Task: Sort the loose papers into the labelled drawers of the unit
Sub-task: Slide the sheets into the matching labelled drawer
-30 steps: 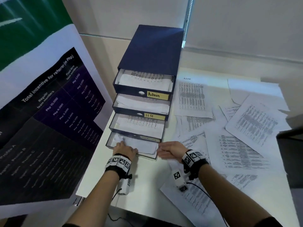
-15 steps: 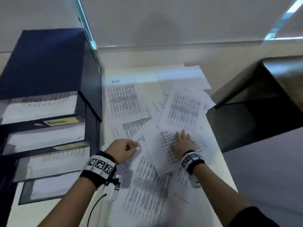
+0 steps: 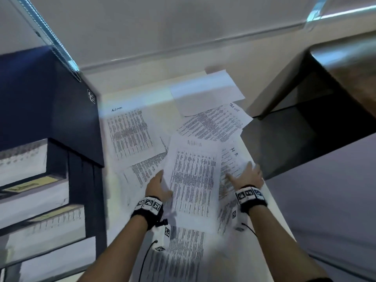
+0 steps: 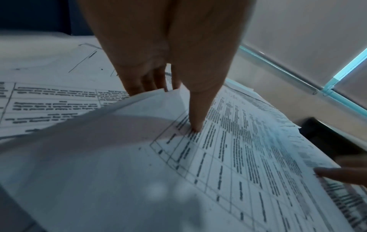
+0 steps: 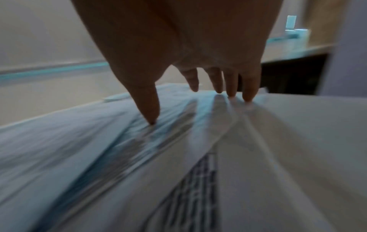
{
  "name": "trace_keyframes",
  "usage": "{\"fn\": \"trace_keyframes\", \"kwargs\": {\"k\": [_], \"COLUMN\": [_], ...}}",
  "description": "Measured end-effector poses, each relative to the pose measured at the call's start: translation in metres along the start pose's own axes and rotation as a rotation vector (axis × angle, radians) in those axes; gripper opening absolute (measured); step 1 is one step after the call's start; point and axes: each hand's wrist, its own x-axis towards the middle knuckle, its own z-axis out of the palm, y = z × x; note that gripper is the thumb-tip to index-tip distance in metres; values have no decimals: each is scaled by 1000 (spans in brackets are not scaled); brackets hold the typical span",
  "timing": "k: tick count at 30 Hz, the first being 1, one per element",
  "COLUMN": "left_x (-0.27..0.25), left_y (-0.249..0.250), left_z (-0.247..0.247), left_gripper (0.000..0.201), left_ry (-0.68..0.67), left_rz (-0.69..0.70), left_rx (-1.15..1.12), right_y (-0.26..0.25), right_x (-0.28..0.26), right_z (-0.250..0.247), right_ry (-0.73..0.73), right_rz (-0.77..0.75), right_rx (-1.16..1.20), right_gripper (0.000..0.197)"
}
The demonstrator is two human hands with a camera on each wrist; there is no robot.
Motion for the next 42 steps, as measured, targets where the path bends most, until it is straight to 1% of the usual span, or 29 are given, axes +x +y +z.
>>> {"fn": "trace_keyframes", "kwargs": {"k": [2, 3, 4, 6, 8, 10, 12, 13, 15, 17, 19, 21, 22, 23, 25, 26, 28, 29, 30, 32, 33, 34, 35, 37, 38, 39, 40, 41, 42], "left_x": [-4, -4, -8, -14, -19, -25, -31, -33, -39, -46, -51, -57, -63, -68, -82, -85, -86, -88, -94, -106, -109, -115, -117, -119, -123, -126, -132, -136, -140], "left_y": [-3, -6, -6, -8, -12, -15, -21, -25, -31, -40, -52, -61, -62, -63, -57, -55, -60, -61, -60, -50, -48, -43, -42, -43, -42, -42, -42, -43, -45], "left_z": [-5, -6, -9, -12, -16, -21, -22, -22, -23, -28, -33, -38, -40, -42, -51, -54, -57, -61, -67, -80, -85, -90, -94, -100, -102, -102, -100, -97, -93], "left_gripper": [72, 69, 68, 68, 74, 85, 87, 85, 69, 45, 21, 19, 16, 18, 33, 38, 59, 64, 59, 30, 20, 17, 21, 44, 44, 35, 27, 28, 40], "left_ry": [-24, -26, -34, -54, -88, -159, -197, -178, -86, -14, -13, -14, -1, 12, 55, 72, 103, 130, 143, 196, 212, 216, 216, 213, 221, 245, 276, 299, 307], "left_rz": [11, 23, 46, 76, 54, 26, -9, -28, -84, -97, -72, -64, -43, -33, 1, 26, 73, 97, 127, 150, 161, 194, 207, 189, 168, 150, 122, 63, 14], "left_rx": [-74, -71, -59, -31, -49, -73, -76, -88, -158, -207, -248, -265, -294, -315, -363, -394, -470, -501, -533, -613, -640, -669, -719, -821, -839, -838, -779, -691, -613], "right_y": [13, 16, 16, 14, 10, 4, -3, -7, -13, -17, -20, -25, -28, -32, -41, -47, -56, -59, -62, -65, -66, -66, -67, -72, -77, -81, -85, -88, -90], "right_x": [14, 16, 16, 14, 8, 1, -8, -12, -19, -24, -26, -26, -27, -29, -35, -37, -41, -43, -47, -57, -63, -70, -78, -96, -105, -113, -120, -127, -131], "right_z": [-6, -9, -11, -11, -6, -3, -1, -1, -1, -6, -16, -31, -39, -47, -59, -63, -67, -68, -69, -66, -64, -57, -50, -38, -33, -27, -23, -19, -15], "right_ry": [14, 7, -6, -28, -11, -4, -52, -102, -184, -187, -145, -123, -136, -161, -203, -190, -126, -130, -180, -379, -473, -543, -601, -689, -722, -749, -756, -731, -693], "right_rz": [14, 3, -3, -46, -104, -182, -278, -328, -416, -474, -469, -462, -474, -489, -533, -554, -563, -538, -488, -359, -329, -329, -349, -380, -377, -360, -340, -328, -326], "right_rx": [-43, -56, -49, 34, 172, 292, 378, 404, 413, 499, 695, 884, 943, 977, 990, 958, 846, 831, 874, 1032, 1083, 1077, 1044, 955, 936, 939, 939, 919, 872], "right_gripper": [116, 116, 109, 84, 66, 62, 61, 59, 57, 58, 53, 43, 37, 33, 30, 29, 32, 37, 46, 73, 85, 92, 94, 84, 75, 66, 55, 42, 30]}}
